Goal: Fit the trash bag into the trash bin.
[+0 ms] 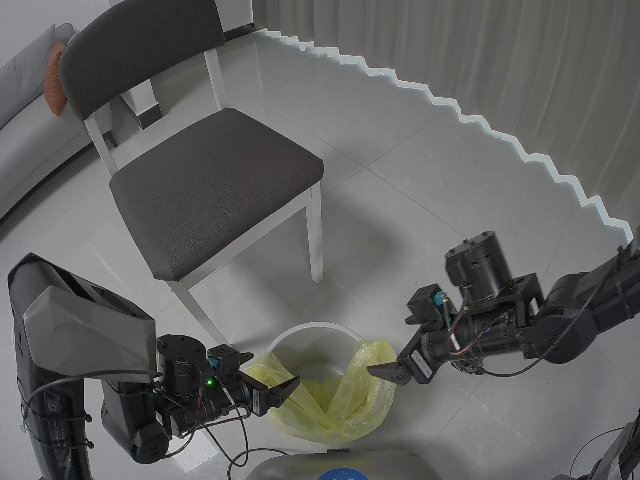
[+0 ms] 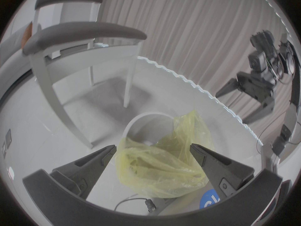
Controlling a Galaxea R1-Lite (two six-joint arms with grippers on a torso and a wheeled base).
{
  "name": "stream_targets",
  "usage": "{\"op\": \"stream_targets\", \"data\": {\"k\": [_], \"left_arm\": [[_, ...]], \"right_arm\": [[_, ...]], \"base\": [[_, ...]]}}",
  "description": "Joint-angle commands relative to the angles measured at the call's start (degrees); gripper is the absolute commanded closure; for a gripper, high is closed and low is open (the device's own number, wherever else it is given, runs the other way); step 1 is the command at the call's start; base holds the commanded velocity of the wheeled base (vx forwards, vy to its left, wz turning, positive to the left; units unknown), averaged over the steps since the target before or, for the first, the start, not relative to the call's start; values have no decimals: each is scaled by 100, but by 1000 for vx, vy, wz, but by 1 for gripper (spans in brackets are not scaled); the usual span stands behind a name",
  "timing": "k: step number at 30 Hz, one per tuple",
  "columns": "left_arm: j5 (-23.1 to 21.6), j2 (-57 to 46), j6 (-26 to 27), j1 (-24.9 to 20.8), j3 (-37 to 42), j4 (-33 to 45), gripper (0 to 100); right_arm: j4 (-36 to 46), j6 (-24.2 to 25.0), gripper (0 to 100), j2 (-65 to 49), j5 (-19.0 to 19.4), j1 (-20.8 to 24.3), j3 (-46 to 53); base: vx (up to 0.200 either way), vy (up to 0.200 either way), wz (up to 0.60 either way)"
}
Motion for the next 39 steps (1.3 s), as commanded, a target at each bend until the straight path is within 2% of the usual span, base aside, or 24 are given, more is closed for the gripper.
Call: {"op": "stream_targets", "data": {"k": [1, 10, 18, 21, 23, 39], "left_arm": [[-41, 85, 119, -334, -211, -69, 0], [-85, 296, 137, -694, -677, 106, 0], [-41, 243, 137, -765, -1723, 1776, 0], [-41, 243, 137, -791, -1855, 1935, 0], [-33, 296, 137, -826, -2171, 2330, 0], [20, 1157, 225, -993, -2945, 2734, 0]], "right_arm": [[0, -21, 0, -1088, 4, -411, 498], [229, -38, 0, -1888, 4, -578, 832], [607, -65, 0, -2380, 4, -640, 973], [607, -65, 0, -2398, 4, -640, 1008], [589, -65, 0, -2415, 4, -640, 1113], [607, -258, 0, -3101, 74, -991, 1693]], "base": [[0, 0, 0], [0, 0, 0], [0, 0, 0], [0, 0, 0], [0, 0, 0], [0, 0, 0]]}}
